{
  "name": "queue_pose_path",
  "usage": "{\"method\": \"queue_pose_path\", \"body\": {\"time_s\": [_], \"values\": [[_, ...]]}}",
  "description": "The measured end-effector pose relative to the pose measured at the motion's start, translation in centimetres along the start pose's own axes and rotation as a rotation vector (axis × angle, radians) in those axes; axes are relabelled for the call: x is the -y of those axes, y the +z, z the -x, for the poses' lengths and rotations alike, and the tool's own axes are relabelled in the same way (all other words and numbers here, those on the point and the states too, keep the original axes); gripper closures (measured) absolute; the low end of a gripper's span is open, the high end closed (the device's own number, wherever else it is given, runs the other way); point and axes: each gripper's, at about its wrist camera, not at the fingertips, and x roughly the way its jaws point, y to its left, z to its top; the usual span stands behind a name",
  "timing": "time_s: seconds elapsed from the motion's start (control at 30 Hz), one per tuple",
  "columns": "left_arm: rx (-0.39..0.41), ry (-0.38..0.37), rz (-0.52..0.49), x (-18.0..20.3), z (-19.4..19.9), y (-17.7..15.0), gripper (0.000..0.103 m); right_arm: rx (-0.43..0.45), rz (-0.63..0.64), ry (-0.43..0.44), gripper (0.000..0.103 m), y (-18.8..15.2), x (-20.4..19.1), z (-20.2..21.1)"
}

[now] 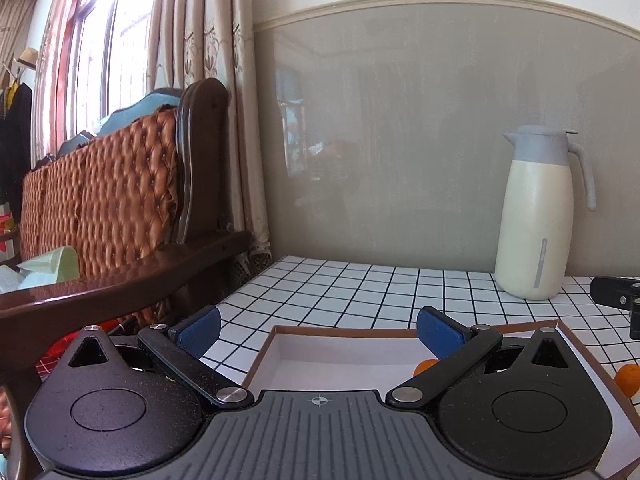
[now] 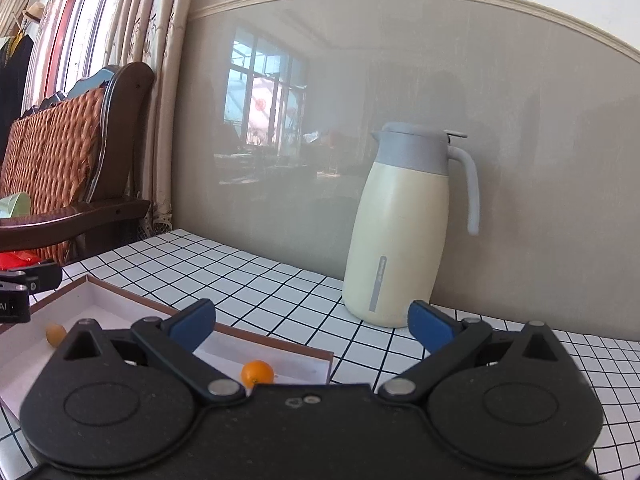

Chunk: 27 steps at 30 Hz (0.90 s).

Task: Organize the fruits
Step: 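Open both tools to release the orange and kumquat into the tray, then move both open tools back toward the fruits on the table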

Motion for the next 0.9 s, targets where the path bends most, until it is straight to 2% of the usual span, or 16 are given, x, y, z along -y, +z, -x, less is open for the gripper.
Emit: {"method": "queue_pose_path", "body": {"time_s": [0.17, 0.33, 0.5, 0.67, 0.9], "values": [[0.019, 0.030, -0.038, 1.6, 2.0, -0.5, 0.000, 0.017, -0.046, 0.019, 0.006, -0.3, 2.0, 2.3], [0.029, -0.013, -0.058, 3.3, 4.5, -0.9, 0.000, 0.021, -0.047, 0.009, 0.006, -0.9, 3.5, 4.3], [0.034, -0.071, -0.003, 4.5, 6.3, -0.9, 0.000, 0.014, -0.033, -0.016, 0.006, -1.8, 4.6, 6.0], [0.006, -0.162, 0.025, 5.7, 6.7, -1.3, 0.000, 0.005, -0.024, -0.044, 0.006, -2.9, 6.1, 7.9], [0.014, -0.221, 0.004, 7.9, 7.9, -1.8, 0.000, -0.010, -0.025, -0.081, 0.006, -4.1, 8.1, 10.1]]}}
